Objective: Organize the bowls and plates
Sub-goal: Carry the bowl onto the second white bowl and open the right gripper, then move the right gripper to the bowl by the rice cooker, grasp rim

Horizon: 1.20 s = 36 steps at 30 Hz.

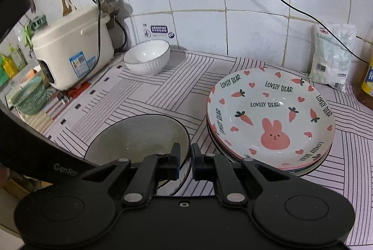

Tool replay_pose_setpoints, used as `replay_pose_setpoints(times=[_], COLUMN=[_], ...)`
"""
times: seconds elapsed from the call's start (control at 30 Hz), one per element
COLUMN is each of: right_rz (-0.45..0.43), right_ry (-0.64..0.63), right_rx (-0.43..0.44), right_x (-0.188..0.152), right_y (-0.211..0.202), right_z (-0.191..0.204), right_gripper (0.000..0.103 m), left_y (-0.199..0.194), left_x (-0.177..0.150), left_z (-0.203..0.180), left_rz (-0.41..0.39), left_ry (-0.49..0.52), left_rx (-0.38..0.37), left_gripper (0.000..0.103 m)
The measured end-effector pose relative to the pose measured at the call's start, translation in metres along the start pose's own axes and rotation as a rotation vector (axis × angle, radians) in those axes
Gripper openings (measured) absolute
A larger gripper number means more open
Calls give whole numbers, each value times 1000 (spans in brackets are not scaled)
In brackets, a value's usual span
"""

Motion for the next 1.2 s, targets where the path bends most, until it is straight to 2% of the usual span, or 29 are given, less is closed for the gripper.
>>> replay_pose_setpoints(times=[0.17, 0.33, 0.43, 0.5, 0.63, 0.87, 1.1, 1.2], right_rz=[10, 33, 35, 40, 48, 63, 66, 44], right_ry=[44, -45, -71, -92, -123, -169, -190, -214], right_rx=[10, -23, -30, -44, -64, -105, -106, -117], right_x=[4, 8, 10, 11, 12, 12, 16, 21], right_y=[4, 2, -5, -9, -20, -34, -46, -54], right_z=[-5, 7, 13, 16, 21, 24, 27, 29], right_gripper=[12, 16, 28, 31, 43, 50, 58, 58], left_y=[-1, -8, -15, -20, -31, -48, -65, -71], left_x=[2, 0, -2, -4, -8, -16, -20, -18], left_z=[6, 7, 8, 10, 15, 30, 52, 62], left_rz=[4, -19, -36, -44, -66, -102, -149, -172], left_ry=[-30, -19, -4, -1, -4, -6, -23, -32], left_rx=[-35, -41, -40, -44, -53, -53, -51, -51], left_gripper=[23, 24, 26, 26, 27, 31, 35, 37])
Point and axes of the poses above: each gripper's, at about its wrist camera, not at the fingertips, and y roughly the way its jaws point, z to its left, x to its top, the point moved 2 cm from there along y, roughly the way its jaws point, and after that the axes turned 1 degree about -z, right-handed, at the moved point
